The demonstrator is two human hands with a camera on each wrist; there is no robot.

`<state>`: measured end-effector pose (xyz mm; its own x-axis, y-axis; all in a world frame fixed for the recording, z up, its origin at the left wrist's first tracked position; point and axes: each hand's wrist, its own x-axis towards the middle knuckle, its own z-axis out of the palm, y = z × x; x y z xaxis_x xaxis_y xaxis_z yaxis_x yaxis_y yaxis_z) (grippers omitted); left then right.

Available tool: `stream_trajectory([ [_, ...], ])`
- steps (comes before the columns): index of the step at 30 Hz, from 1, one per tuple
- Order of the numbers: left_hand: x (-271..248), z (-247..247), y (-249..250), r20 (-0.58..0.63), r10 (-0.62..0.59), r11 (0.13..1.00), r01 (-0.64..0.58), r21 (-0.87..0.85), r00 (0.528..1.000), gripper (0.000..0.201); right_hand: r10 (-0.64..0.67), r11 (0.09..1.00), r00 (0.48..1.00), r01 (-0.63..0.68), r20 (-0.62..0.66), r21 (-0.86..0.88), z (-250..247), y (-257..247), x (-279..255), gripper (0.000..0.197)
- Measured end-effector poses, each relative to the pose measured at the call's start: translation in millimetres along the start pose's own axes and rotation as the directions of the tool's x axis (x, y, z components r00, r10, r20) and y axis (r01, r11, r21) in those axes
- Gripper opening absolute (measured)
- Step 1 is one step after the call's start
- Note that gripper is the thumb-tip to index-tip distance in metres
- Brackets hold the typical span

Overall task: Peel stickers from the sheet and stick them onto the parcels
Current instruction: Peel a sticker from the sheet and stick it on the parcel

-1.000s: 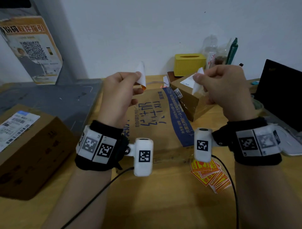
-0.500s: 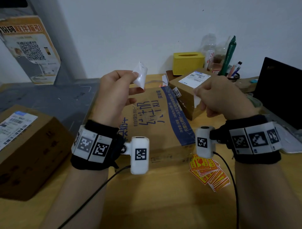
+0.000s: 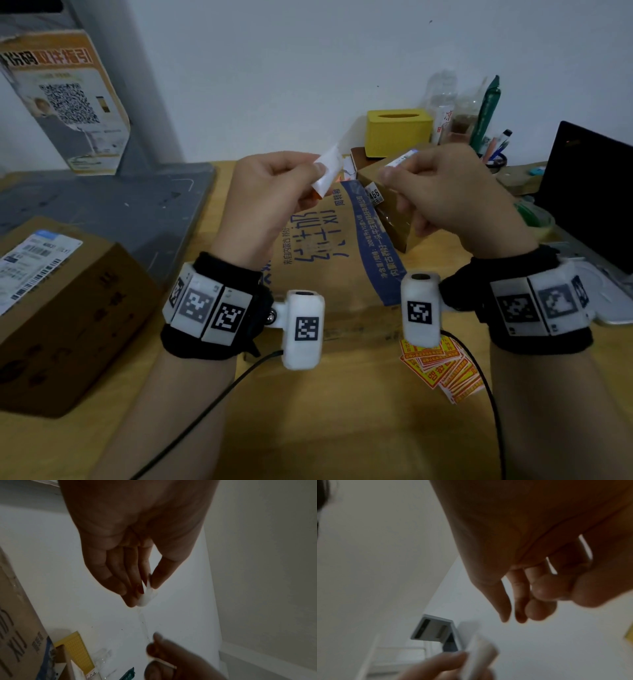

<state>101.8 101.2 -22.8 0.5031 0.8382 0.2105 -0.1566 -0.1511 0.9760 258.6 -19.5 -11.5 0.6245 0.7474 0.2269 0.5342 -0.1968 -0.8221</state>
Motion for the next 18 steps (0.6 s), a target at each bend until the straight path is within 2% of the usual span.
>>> stream_trajectory([
  [5,-7,4,-1,0.071,0.061,0.992,-0.068,0.107,0.996,0.013,-0.07,0.985,0.995,0.058,0.073,0.162,19,-13,-6,0.043],
  [9,-8,3,-1,0.1,0.08,0.985,-0.094,0.142,0.992,0.024,-0.055,0.983,0.996,0.043,0.065,0.18,23,-13,-5,0.047],
  [14,-6,2,-5,0.141,0.089,0.974,-0.115,0.193,0.986,0.03,-0.027,0.989,0.997,0.016,0.073,0.15,25,-7,-1,0.03],
  [18,-7,0,-10,0.167,0.047,0.98,-0.078,0.182,0.985,0.035,0.017,0.988,0.994,-0.034,0.112,0.151,24,-6,-3,0.025],
])
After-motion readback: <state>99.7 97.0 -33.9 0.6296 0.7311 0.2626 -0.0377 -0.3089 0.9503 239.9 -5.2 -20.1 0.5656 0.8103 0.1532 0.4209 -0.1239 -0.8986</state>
